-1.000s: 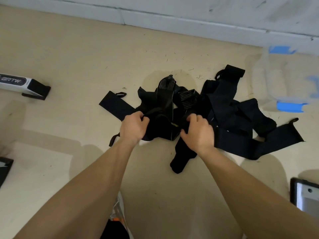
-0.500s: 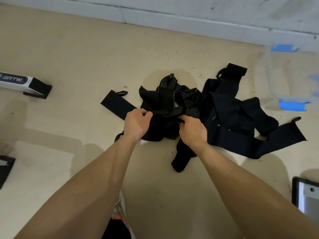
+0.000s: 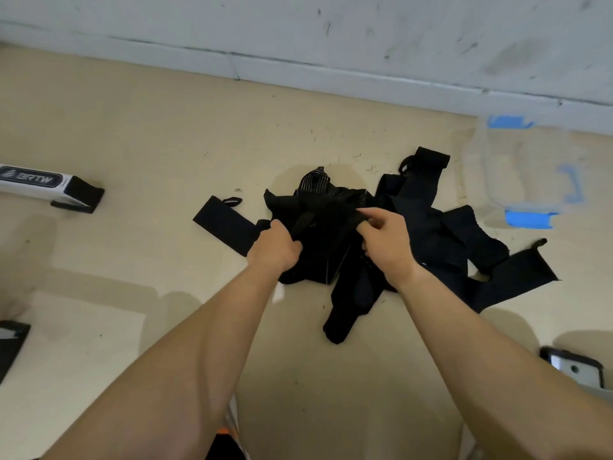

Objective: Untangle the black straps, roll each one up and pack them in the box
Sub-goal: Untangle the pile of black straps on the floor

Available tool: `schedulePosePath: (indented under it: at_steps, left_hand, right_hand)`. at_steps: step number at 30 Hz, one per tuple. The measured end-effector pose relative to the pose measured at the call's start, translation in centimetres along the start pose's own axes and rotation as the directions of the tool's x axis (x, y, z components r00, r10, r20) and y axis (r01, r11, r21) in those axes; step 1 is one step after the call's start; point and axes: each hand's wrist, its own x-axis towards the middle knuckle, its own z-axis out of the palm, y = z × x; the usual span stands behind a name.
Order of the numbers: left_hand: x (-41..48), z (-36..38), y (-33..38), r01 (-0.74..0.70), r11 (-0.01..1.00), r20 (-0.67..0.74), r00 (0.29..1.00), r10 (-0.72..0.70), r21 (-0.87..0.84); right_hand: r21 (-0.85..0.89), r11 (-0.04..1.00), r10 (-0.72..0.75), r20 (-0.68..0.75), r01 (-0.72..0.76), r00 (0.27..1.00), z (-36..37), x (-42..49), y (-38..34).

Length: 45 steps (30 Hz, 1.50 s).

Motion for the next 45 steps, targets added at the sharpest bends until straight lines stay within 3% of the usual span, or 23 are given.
schedulePosePath:
  at_steps: [5, 8, 13, 16, 19, 24, 27, 29, 31, 33, 38, 45]
  left_hand:
    - [-3.5, -5.4, 4.2, -0.226, 0.934, -0.061, 0.974, 0.218, -0.277]
    - [-6.3, -8.2, 7.0, -0.303, 0.843, -0.003, 0.941, 0.337, -0.445]
    - [-11.2, -12.5, 10.1, -0.48, 0.834, 0.096, 0.849, 0.519, -0.272]
    - [-13.5, -15.2, 11.3, -0.469, 0.829, 0.052, 0.861, 0.506, -0.304]
    - [-15.5, -18.3, 12.2, -0.421, 0.786, -0.024, 0.887, 0.461, -0.453]
    - [-16.3, -20.0, 11.5, -0.286, 0.623, -0.027, 0.92, 0.391, -0.728]
    - [-16.5, -19.5, 10.7, -0.207, 0.511, -0.001, 0.928, 0.373, -0.834]
    - [-16.6, -20.0, 10.5, -0.239, 0.483, -0.018, 0.908, 0.418, -0.842]
    - [-16.6, -20.4, 10.1, -0.291, 0.468, -0.037, 0.877, 0.479, -0.835]
    - [-17.0, -20.8, 9.8, -0.287, 0.455, -0.021, 0.863, 0.504, -0.843]
    - [-17.5, -20.5, 10.1, -0.289, 0.41, -0.051, 0.864, 0.5, -0.865]
    - [-18.7, -20.4, 10.7, -0.316, 0.27, -0.128, 0.831, 0.541, -0.909]
  right_hand:
    - [-0.291, 0.954, -0.067, 0.043, 0.077, 0.997, -2.9, -0.6, -6.4]
    - [-0.441, 0.885, -0.106, 0.115, 0.146, 0.988, -4.7, -1.6, -10.4]
    - [-0.438, 0.88, -0.117, 0.174, 0.183, 0.978, -7.7, -3.4, -17.1]
    - [-0.435, 0.863, -0.168, 0.231, 0.256, 0.959, -9.3, -4.7, -19.8]
    - [-0.358, 0.879, -0.224, 0.275, 0.316, 0.935, -10.9, -6.1, -22.0]
    - [-0.351, 0.851, -0.22, 0.438, 0.391, 0.872, -13.1, -7.6, -22.3]
    - [-0.471, 0.799, -0.166, 0.423, 0.373, 0.891, -13.4, -7.3, -20.0]
    - [-0.52, 0.786, -0.12, 0.399, 0.333, 0.909, -13.5, -7.1, -19.5]
    - [-0.394, 0.88, -0.123, 0.351, 0.265, 0.928, -13.4, -6.8, -19.7]
    - [-0.327, 0.907, -0.15, 0.333, 0.264, 0.931, -13.2, -6.4, -20.0]
    - [-0.508, 0.773, -0.025, 0.574, 0.38, 0.818, -11.4, -6.4, -19.9]
    - [-0.496, 0.777, -0.042, 0.573, 0.388, 0.818, -8.5, -6.8, -18.2]
